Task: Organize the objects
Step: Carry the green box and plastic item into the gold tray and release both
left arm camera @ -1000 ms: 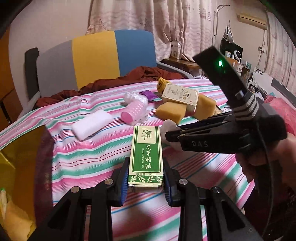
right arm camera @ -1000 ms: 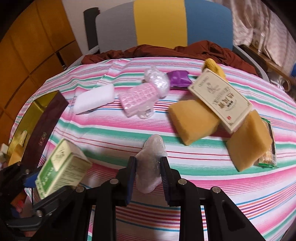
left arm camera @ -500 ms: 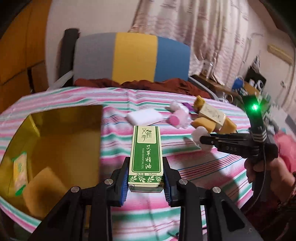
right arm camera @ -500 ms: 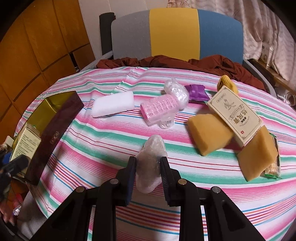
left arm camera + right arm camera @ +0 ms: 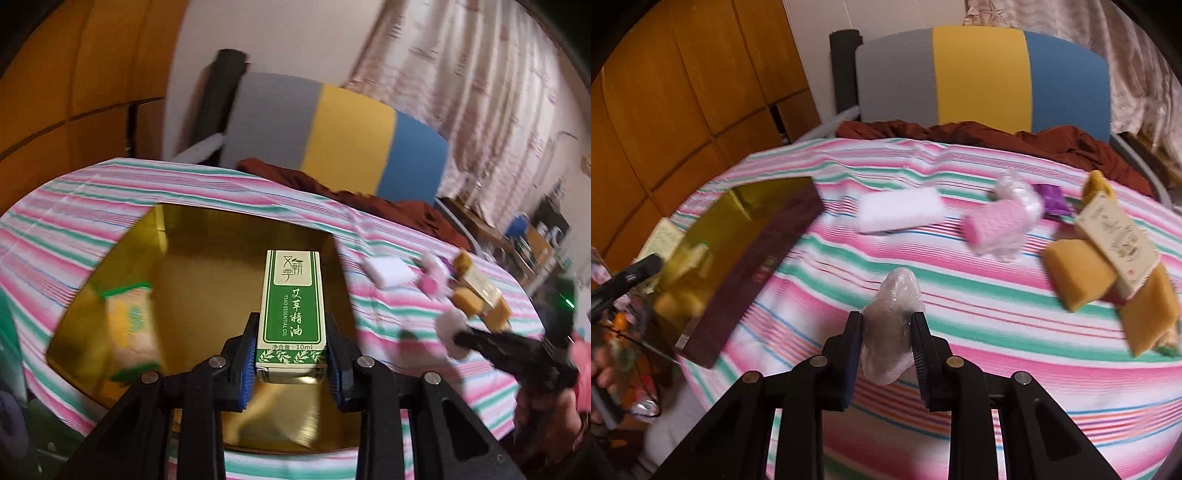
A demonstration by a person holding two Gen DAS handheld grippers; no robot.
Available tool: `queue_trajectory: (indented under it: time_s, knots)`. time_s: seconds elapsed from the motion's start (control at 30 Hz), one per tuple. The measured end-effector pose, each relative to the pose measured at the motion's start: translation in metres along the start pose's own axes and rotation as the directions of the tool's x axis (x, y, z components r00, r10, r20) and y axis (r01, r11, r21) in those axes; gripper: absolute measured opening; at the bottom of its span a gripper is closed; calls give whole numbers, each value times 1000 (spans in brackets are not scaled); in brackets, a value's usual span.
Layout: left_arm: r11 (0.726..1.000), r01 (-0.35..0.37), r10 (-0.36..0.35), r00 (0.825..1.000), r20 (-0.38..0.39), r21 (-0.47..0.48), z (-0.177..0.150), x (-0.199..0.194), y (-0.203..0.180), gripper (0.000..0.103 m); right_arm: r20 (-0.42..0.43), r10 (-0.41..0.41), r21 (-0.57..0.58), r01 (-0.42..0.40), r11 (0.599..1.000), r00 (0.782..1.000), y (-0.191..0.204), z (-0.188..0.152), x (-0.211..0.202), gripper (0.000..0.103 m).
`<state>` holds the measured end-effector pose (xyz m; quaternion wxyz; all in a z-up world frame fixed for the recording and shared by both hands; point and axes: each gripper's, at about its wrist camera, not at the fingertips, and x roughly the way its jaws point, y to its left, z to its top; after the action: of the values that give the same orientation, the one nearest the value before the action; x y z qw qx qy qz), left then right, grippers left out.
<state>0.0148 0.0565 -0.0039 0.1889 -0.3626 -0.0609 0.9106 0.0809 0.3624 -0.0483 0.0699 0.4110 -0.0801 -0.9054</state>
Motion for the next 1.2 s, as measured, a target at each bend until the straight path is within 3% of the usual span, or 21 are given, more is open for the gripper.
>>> queue_trajectory:
  time_s: [0.23,0.43,0.63,0.9,1.03,1.2]
  knots:
    - [996,-81,79,995,-67,-33,16,28,49,31,26,164,-56,-162,985,986,75,10,-2,27]
    - [995,-86,75,981,-180,-55,20,62,68,31,19,249,-125,-245,961,968,137,20,11,27]
    - [992,-102,84,970,-228,-71,19,80,73,31,3,239,-145,-236,961,971,169,35,35,27]
    - [988,-141,119,958,-261,-69,13,82,77,35,-28,179,-152,-182,972,983,184,42,63,27]
    - [982,-147,112,959,-261,-119,8,76,84,44,-42,158,-151,-163,975,987,186,42,72,27]
    - [964,-153,104,970,-219,-218,12,60,91,44,-58,153,-138,-160,977,986,184,38,79,30]
